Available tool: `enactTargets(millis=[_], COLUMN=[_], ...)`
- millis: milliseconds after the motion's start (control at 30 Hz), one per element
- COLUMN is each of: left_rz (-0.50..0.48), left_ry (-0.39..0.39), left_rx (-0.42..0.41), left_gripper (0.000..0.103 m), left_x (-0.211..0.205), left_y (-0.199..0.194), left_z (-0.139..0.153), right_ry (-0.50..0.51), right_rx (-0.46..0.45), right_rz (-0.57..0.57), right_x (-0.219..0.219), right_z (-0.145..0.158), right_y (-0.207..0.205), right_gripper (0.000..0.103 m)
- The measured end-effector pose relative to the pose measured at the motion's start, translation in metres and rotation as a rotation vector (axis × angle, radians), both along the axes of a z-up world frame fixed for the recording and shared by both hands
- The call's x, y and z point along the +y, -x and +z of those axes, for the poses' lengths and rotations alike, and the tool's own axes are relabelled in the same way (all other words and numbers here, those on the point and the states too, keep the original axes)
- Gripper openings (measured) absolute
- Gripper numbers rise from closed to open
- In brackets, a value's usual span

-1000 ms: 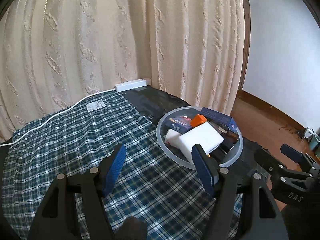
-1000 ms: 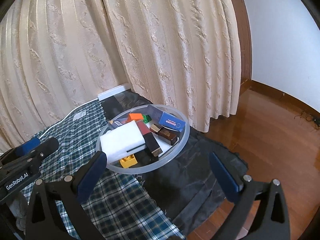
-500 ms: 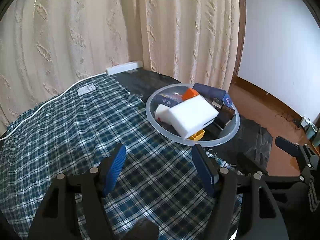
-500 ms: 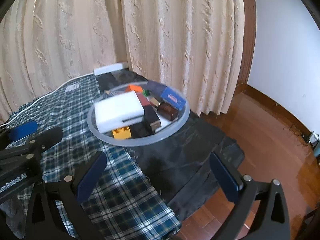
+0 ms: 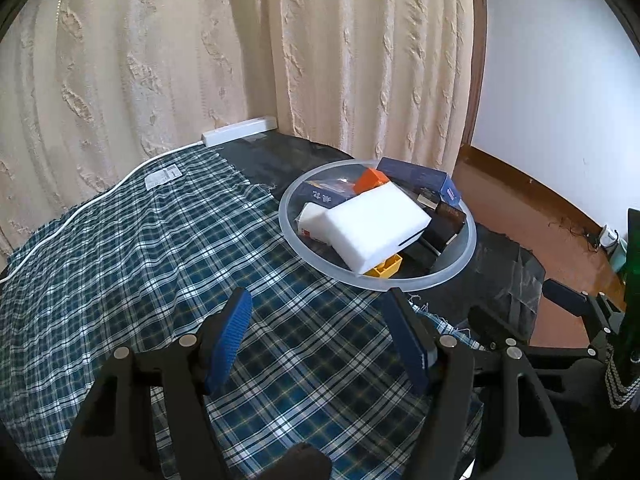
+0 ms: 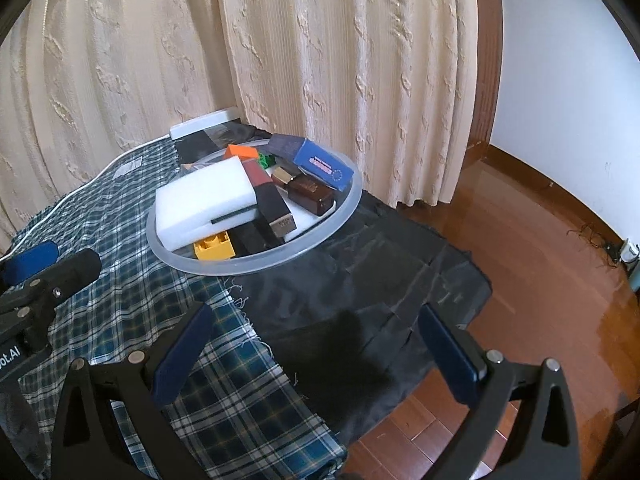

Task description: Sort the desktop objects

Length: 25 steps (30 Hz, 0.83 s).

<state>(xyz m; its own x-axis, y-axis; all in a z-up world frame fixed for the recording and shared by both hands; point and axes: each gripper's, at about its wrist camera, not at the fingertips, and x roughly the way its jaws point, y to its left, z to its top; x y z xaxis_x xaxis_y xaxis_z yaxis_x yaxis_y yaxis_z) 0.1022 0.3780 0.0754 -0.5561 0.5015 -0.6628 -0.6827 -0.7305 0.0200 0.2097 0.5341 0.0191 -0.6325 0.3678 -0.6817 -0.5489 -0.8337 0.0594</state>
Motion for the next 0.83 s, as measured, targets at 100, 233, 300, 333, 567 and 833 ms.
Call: enactTargets(millis=[100,233,300,333,567,833], left_rz=[0.0,-0.012,-0.013,-0.012,-0.012,-0.001], left_ry=[0.005,-0.004,-0.003,-0.001,0.017,0.013], left_rx=[-0.007,-0.034,-0.034,-0.033,-0.045,-0.092], left_gripper=[0.071,0.072,0.072,0.072,0.072,0.072], left_x=[0.003,0.005,0.007,0.007,0.013,0.012], left_y=[0.002,0.004,0.005,0.005,0.01,0.02], left_z=[-0.002,-0.004,-0.004,-0.004,-0.008,-0.014], right_ry=[-0.001,-0.001,0.006,0.01,0.017,0.025], right_rx=[0.004,0.003,0.0,-0.001,0.005,0.005], right_rz=[-0.004,-0.007,-0.005,-0.005,0.0,-0.002], right_x=[0.002,0.004,0.006,0.007,0.009,0.011], right_z=[0.0,-0.003,-0.004,-0.005,-0.006,-0.008], right_y=[0.0,0.002,0.003,0.004,0.005,0.007], right_gripper=[0.103,0.103,0.103,0.103,0.103,0.103])
